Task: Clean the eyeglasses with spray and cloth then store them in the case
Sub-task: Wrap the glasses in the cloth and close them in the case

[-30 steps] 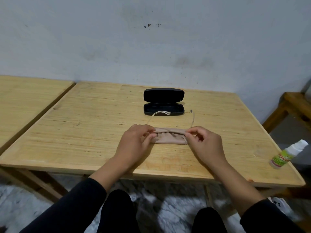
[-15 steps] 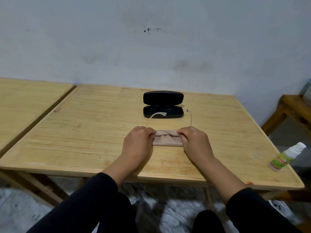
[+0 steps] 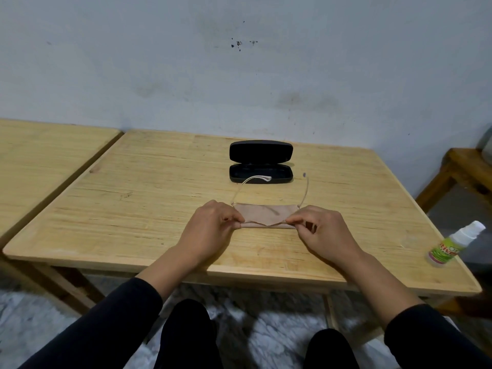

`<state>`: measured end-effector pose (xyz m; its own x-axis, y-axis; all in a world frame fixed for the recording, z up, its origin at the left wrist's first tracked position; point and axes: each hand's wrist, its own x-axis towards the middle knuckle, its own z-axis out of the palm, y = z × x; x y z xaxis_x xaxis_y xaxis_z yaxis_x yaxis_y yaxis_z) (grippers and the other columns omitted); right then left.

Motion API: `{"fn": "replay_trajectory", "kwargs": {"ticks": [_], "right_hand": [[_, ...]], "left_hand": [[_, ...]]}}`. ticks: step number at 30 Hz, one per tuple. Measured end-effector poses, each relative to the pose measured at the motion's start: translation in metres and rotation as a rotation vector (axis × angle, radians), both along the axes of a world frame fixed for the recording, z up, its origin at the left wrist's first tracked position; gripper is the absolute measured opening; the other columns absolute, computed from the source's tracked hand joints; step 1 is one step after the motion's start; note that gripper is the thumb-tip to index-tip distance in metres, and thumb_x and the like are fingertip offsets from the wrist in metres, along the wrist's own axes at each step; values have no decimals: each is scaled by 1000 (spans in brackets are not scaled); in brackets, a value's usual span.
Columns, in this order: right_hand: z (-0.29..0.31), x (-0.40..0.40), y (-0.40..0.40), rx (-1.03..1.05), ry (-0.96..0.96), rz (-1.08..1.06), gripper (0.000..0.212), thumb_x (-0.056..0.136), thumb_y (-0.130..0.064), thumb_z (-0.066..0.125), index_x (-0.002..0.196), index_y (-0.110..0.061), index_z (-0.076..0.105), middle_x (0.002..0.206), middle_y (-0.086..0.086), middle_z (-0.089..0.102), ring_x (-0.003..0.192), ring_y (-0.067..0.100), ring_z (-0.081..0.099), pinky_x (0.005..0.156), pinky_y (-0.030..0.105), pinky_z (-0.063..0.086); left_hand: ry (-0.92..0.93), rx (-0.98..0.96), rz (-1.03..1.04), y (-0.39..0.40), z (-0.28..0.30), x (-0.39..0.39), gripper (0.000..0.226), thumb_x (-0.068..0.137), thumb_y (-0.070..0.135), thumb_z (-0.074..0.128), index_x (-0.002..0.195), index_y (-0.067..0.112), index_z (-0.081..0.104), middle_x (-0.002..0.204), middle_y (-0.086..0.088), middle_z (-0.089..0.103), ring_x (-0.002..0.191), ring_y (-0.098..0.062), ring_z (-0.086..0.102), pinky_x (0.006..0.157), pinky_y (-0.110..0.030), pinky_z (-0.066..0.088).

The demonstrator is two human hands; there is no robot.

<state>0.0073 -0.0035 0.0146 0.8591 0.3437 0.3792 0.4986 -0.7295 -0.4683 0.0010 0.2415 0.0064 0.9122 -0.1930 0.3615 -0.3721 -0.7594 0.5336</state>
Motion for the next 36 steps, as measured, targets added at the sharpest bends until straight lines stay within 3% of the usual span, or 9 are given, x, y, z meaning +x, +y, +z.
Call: {"fn": "replay_trajectory", "kwargs": {"ticks": [3,5,7,11,15,20,26,31,36], "right_hand": [[-2,-2,-3,38,-11,-13,22,77,-3,68,92,-18,75,87,-5,71,71,-9,56,67,0,40],[-4,-3,-4,83,-20,-68,16,77,-7,70,89,-16,75,85,-3,70,70,-3,59,65,2,42],[-4,-3,-4,169,-26,-185,14,78,-8,70,89,-15,74,85,-2,70,70,1,58,65,3,43],[-3,3,-3,369,99,-373,21,84,-15,66,104,-17,70,95,-6,67,77,-4,55,63,1,41],[-3,10,1,450,188,-360,23,86,-19,65,108,-21,69,97,-10,66,81,-6,55,64,2,38],[-1,23,4,553,279,-292,17,84,-16,66,99,-22,72,93,-10,70,89,1,62,69,9,46],[-1,31,7,465,301,-217,11,80,-13,70,87,-20,74,84,-12,69,77,-3,59,66,2,42],[-3,34,5,412,318,-192,11,79,-12,72,86,-20,75,81,-12,69,73,-10,59,67,2,43],[-1,35,3,396,367,-208,12,80,-16,70,91,-20,75,85,-13,69,76,-10,60,64,1,43]], "left_hand": [[29,-3,2,3,0,0,11,75,26,73,85,24,73,90,8,71,92,-9,56,85,-30,47],[16,-32,55,4,3,1,10,76,31,71,84,25,71,89,8,70,88,-7,56,81,-21,45],[-11,-100,150,3,6,2,12,79,30,69,89,23,69,86,9,66,76,-1,55,70,-6,38],[25,-265,274,-2,10,5,20,84,23,65,104,22,65,83,13,59,69,7,52,62,-4,36],[56,-356,286,-7,9,13,15,86,21,63,99,24,68,87,12,66,77,5,56,70,-8,37],[105,-416,251,-9,8,20,12,86,18,62,89,27,69,86,13,68,83,7,58,67,2,38],[109,-451,204,-6,8,25,14,85,17,63,88,27,72,86,21,67,83,17,56,73,3,37],[114,-545,125,-6,10,28,17,85,13,62,93,23,73,94,10,72,91,5,62,81,-4,43],[185,-342,56,-12,9,28,15,84,19,65,96,23,73,96,8,71,90,3,59,80,-5,42]]}}
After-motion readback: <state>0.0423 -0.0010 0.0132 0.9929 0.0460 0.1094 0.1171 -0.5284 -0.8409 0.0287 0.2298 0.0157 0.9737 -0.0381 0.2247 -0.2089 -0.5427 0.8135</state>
